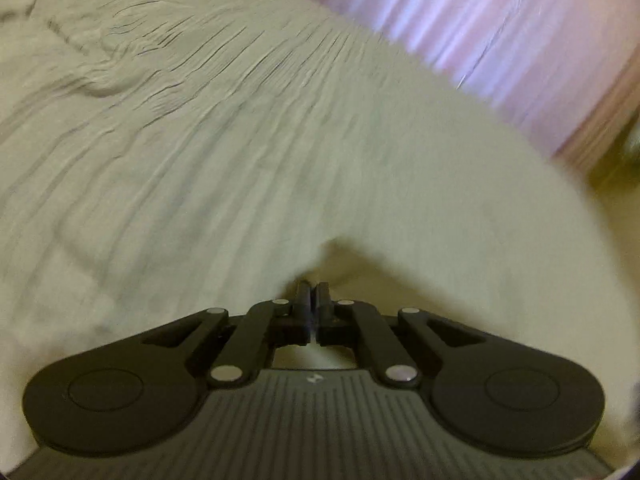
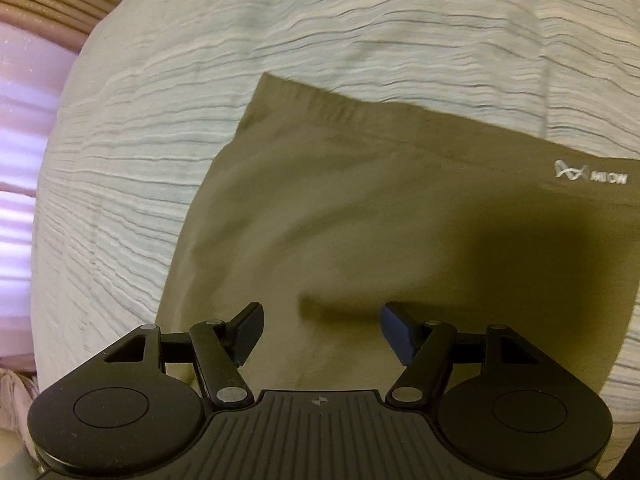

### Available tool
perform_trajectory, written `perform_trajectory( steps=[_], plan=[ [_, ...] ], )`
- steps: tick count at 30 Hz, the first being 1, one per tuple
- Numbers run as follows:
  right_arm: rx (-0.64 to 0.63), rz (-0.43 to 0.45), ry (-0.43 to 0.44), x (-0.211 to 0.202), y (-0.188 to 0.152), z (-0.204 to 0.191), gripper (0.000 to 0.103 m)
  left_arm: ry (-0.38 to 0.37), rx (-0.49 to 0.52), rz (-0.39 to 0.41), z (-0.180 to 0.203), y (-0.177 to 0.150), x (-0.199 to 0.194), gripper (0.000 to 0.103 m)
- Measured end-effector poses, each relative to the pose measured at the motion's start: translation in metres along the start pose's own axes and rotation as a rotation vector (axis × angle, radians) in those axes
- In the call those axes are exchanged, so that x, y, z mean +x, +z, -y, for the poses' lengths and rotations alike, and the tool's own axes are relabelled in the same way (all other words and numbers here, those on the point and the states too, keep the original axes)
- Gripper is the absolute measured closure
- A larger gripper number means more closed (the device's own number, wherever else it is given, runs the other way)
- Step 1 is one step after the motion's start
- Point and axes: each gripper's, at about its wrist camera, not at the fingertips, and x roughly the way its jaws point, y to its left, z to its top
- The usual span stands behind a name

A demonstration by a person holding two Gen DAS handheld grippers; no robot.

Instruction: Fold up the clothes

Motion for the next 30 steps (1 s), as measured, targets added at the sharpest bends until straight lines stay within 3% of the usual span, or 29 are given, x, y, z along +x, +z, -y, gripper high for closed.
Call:
perform_trajectory(
  steps=[2, 6, 8, 11, 14, 18, 22, 25, 30],
  plan=[
    [-0.034, -0.004, -0.013, 0.0, 0.002, 0.003, 0.034, 0.109, 0.048, -0.019, -0.001, -0.004, 0.007, 0.103],
    [-0.149, 0.008, -0.032, -0.005, 0.01, 0.001, 0.034, 0.178, -0.075, 0.06, -0.009, -0.008, -0.015, 0.101],
    [-0.232, 0.049, -0.031, -0.016, 0.019, -0.002, 0.034, 0.162, -0.098, 0.071, -0.003, -0.013, -0.033, 0.101],
    [-0.352, 0.114, -0.018, -0.029, 0.04, -0.008, 0.035, 0.07, -0.024, 0.045, 0.029, -0.021, -0.054, 0.099],
    [-0.45, 0.137, 0.025, -0.031, 0.065, -0.019, 0.035, -0.045, 0.051, 0.014, 0.076, -0.031, -0.074, 0.087],
    [-0.619, 0.135, 0.077, -0.019, 0.096, -0.047, 0.035, -0.174, 0.197, -0.027, 0.149, -0.045, -0.082, 0.079],
    [-0.825, 0.063, 0.124, 0.006, 0.117, -0.08, 0.035, -0.274, 0.413, -0.11, 0.222, -0.059, -0.067, 0.076],
    [-0.993, -0.014, 0.189, 0.029, 0.12, -0.112, 0.035, -0.302, 0.608, -0.163, 0.269, -0.071, -0.051, 0.072],
    [-1.266, -0.179, 0.278, 0.079, 0.094, -0.166, 0.035, -0.326, 0.838, -0.232, 0.32, -0.083, -0.018, 0.063]
  ],
)
